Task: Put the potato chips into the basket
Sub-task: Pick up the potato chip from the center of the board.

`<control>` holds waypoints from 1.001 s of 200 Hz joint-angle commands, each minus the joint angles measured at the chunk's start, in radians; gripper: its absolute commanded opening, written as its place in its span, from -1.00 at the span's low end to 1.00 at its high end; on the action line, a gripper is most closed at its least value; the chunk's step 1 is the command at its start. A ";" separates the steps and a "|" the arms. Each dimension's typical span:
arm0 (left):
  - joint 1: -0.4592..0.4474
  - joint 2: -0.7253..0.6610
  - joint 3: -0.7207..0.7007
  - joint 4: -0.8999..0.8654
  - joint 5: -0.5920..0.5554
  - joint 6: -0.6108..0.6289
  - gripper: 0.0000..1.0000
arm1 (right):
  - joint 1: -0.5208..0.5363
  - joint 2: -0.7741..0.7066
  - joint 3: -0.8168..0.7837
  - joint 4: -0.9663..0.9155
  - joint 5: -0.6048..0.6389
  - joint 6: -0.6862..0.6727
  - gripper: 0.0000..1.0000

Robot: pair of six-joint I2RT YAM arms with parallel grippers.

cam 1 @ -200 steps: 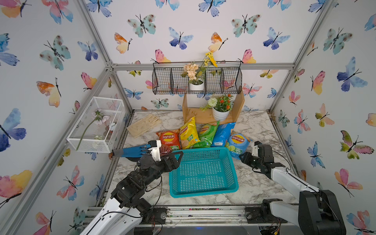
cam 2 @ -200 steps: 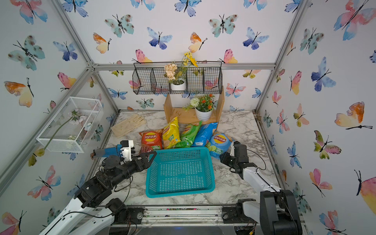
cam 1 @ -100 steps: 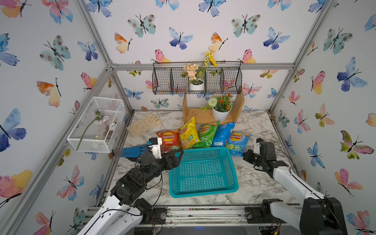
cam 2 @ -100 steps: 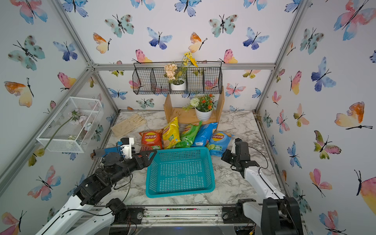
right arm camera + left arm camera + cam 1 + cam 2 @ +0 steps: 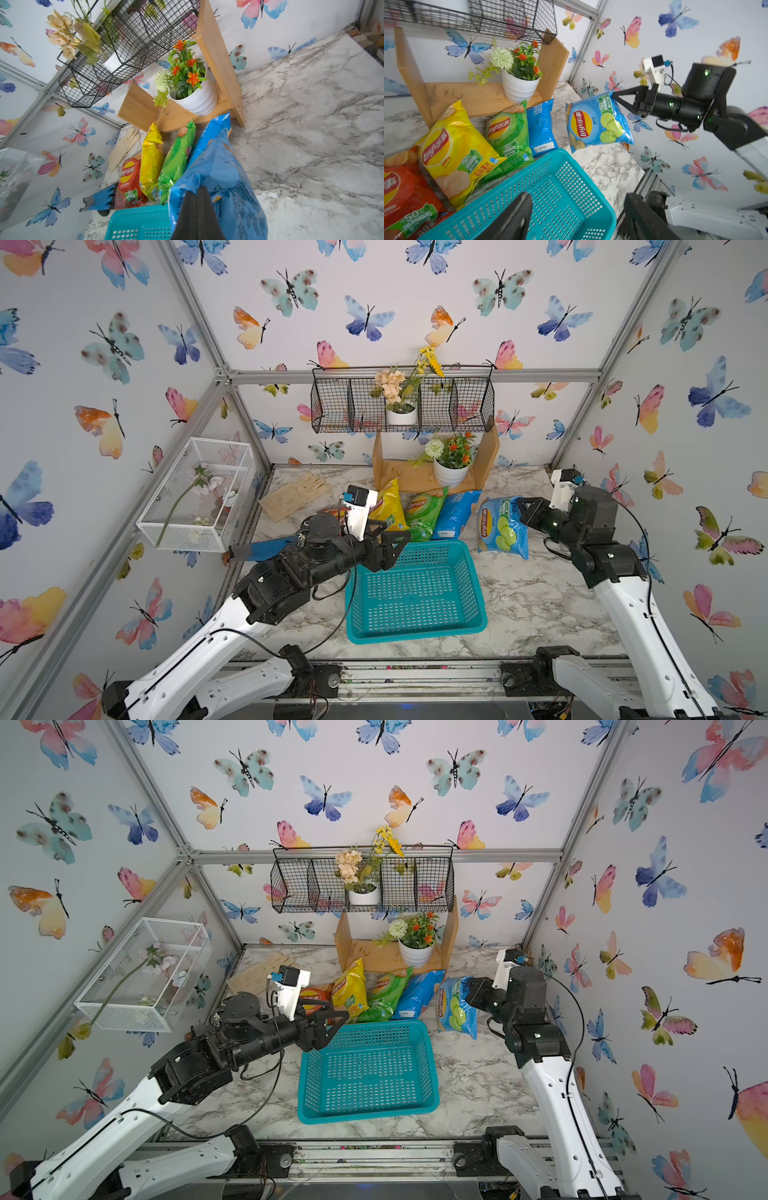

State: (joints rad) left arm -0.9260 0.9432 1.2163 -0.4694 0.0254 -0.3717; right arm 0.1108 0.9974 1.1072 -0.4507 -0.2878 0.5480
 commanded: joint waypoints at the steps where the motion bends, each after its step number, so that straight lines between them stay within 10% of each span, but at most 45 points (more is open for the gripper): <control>1: -0.111 0.041 0.070 -0.085 -0.177 0.128 0.50 | -0.003 0.017 0.089 -0.072 -0.116 0.049 -0.96; 112: -0.611 0.262 0.211 -0.118 -0.842 0.189 0.47 | -0.003 -0.075 0.133 0.064 -0.228 0.456 -0.96; 200: -0.631 0.313 0.185 0.066 -0.883 0.261 0.60 | 0.048 0.033 0.114 0.194 -0.208 0.515 -0.96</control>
State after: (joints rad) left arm -1.5723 1.2686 1.4189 -0.4847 -0.8181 -0.1360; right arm 0.1287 0.9962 1.2160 -0.3511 -0.4946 1.0473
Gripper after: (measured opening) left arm 0.787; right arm 0.047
